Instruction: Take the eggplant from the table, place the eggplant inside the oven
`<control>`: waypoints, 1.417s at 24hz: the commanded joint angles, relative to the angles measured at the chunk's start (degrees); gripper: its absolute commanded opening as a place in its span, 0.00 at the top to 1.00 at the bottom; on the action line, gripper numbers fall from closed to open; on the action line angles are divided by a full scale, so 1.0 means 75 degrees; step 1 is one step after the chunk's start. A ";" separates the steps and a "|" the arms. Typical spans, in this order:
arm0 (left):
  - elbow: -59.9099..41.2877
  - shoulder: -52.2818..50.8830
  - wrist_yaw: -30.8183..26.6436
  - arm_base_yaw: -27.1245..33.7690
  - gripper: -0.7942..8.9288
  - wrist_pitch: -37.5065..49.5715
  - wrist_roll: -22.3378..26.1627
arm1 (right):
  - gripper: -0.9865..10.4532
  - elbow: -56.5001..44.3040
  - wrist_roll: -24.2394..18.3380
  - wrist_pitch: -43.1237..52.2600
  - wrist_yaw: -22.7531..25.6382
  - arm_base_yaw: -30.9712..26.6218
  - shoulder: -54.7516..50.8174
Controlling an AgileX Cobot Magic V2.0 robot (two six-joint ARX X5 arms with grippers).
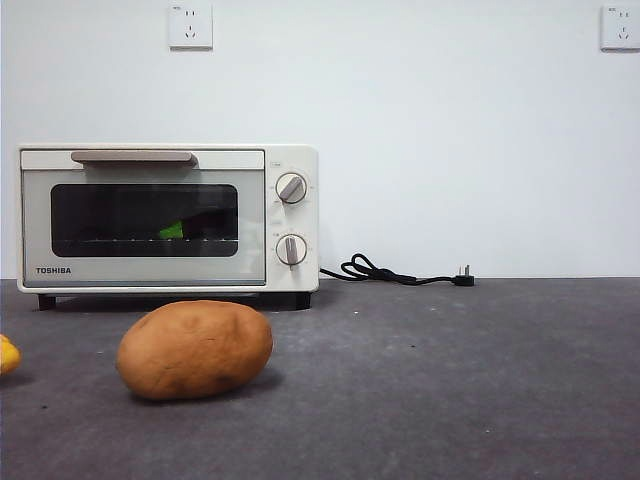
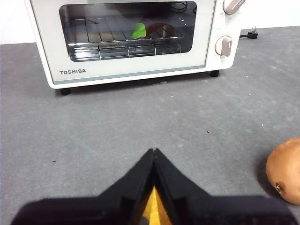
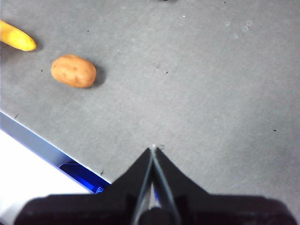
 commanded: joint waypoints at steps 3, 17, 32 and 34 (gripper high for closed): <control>-0.0070 0.0003 -0.0023 0.0017 0.92 0.0090 -0.0052 | 0.91 -0.0050 0.0061 0.0020 0.0029 0.0003 0.0000; -0.0070 0.0032 -0.0023 0.0017 0.92 0.0090 -0.0052 | 0.91 -0.0309 -0.1614 0.2530 -0.1341 -0.3520 -0.1842; -0.0070 0.0082 -0.0023 0.0017 0.92 0.0090 -0.0052 | 0.91 -0.3564 -0.2460 0.4570 -0.1271 -0.5700 -0.4905; -0.0070 0.0082 -0.0023 0.0017 0.92 0.0090 -0.0052 | 0.91 -0.4383 -0.2460 0.5249 -0.1329 -0.5700 -0.5193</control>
